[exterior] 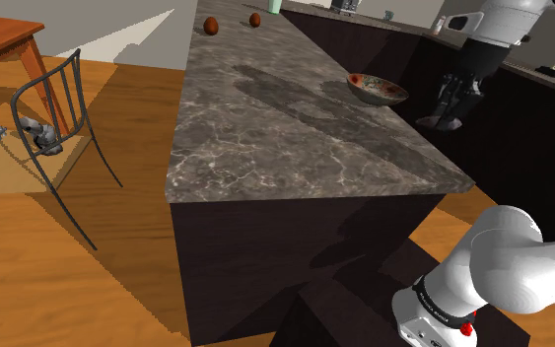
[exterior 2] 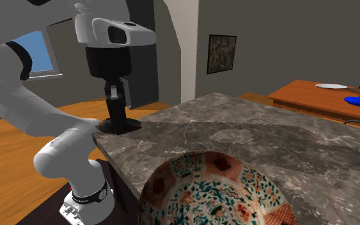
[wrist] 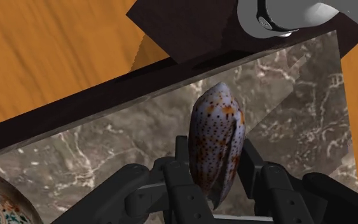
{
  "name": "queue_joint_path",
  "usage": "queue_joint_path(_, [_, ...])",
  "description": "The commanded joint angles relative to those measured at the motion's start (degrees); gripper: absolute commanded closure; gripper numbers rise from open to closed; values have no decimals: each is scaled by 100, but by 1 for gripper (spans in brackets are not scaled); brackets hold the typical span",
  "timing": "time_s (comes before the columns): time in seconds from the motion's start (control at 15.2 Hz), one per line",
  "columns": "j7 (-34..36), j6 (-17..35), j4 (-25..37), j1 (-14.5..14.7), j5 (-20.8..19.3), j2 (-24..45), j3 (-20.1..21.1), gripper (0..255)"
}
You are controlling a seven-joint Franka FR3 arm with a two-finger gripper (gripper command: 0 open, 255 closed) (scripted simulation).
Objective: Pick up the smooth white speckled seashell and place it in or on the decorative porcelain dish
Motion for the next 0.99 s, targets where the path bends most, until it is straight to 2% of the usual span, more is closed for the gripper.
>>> queue_joint_path(0.0, [0,-132,206,15,24,77,21,255])
queue_joint_path(0.79, [-45,-910,1519,91,121,614,79,255])
queue_joint_path(0.92, [-121,-846,1656,115,92,808,-12,255])
